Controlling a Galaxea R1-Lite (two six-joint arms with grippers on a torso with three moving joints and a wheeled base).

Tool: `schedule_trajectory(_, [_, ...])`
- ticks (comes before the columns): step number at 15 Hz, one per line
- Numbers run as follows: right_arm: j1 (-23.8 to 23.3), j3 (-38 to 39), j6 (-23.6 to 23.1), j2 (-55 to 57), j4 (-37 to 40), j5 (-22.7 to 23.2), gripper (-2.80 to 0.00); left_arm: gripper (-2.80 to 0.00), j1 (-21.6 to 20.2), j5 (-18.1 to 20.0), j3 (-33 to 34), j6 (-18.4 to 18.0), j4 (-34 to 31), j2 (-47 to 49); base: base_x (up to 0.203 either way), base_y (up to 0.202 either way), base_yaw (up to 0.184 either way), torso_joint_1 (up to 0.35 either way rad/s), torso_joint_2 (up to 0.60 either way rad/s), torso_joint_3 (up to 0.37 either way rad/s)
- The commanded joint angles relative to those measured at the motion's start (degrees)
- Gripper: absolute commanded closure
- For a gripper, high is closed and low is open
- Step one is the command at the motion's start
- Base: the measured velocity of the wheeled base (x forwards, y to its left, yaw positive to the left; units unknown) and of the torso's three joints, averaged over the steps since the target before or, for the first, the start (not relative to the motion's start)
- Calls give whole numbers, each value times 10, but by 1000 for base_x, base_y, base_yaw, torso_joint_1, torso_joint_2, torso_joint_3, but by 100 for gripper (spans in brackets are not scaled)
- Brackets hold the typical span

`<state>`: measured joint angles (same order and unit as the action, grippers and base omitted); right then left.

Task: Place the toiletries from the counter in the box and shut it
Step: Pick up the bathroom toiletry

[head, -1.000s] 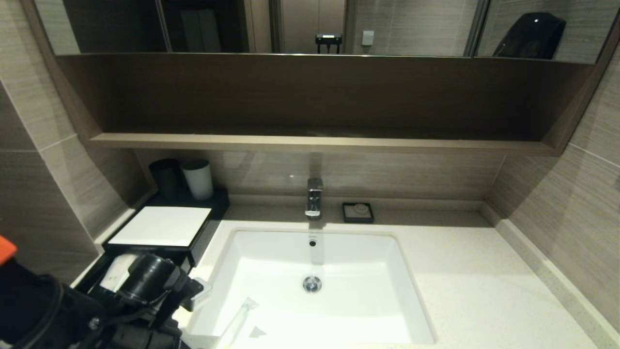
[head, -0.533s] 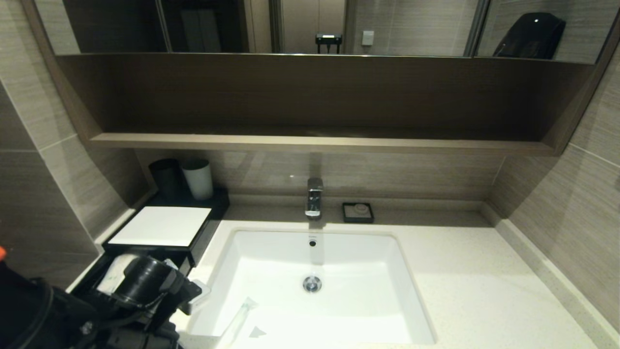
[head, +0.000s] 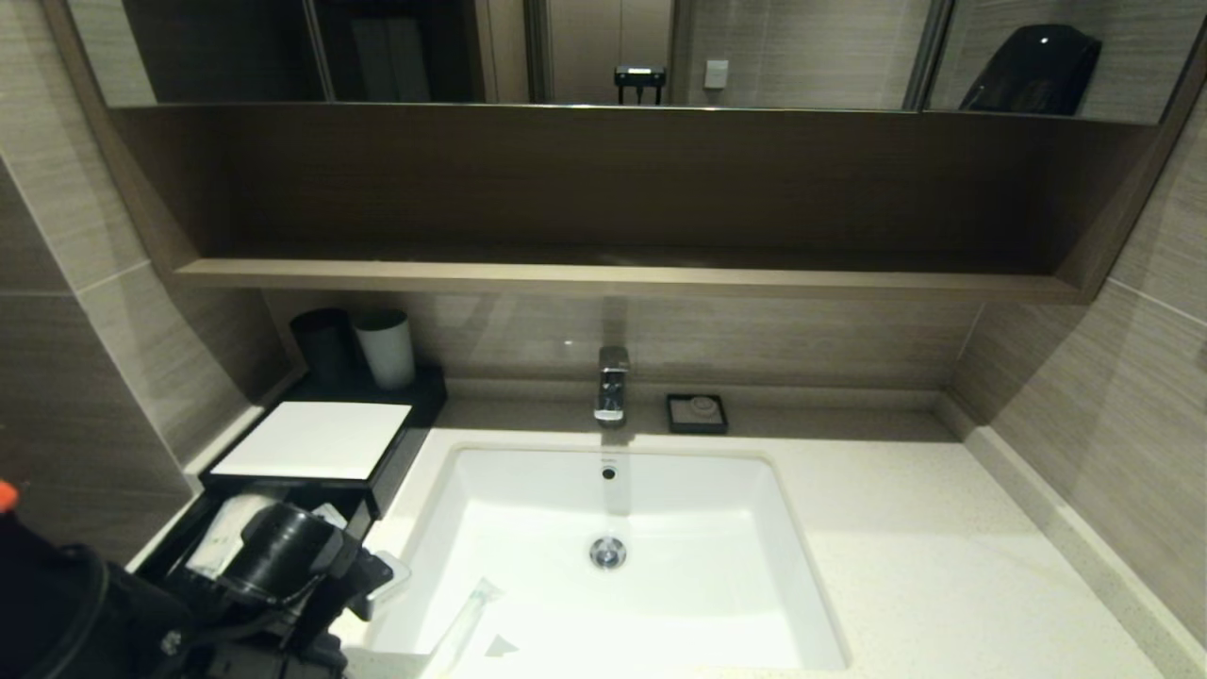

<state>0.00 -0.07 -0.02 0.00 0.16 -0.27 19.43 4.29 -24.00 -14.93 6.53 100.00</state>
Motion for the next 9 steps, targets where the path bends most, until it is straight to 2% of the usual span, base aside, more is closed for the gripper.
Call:
schedule_trajectory(1, [0, 0, -1, 0, 0, 0, 0, -280, 0, 0, -1, -1, 0, 5, 0, 0, 0, 0, 0, 0])
schedule_trajectory(9, [0, 0, -1, 0, 0, 0, 0, -280, 0, -1, 0, -5, 0, 3, 0, 0, 0, 0, 0, 0])
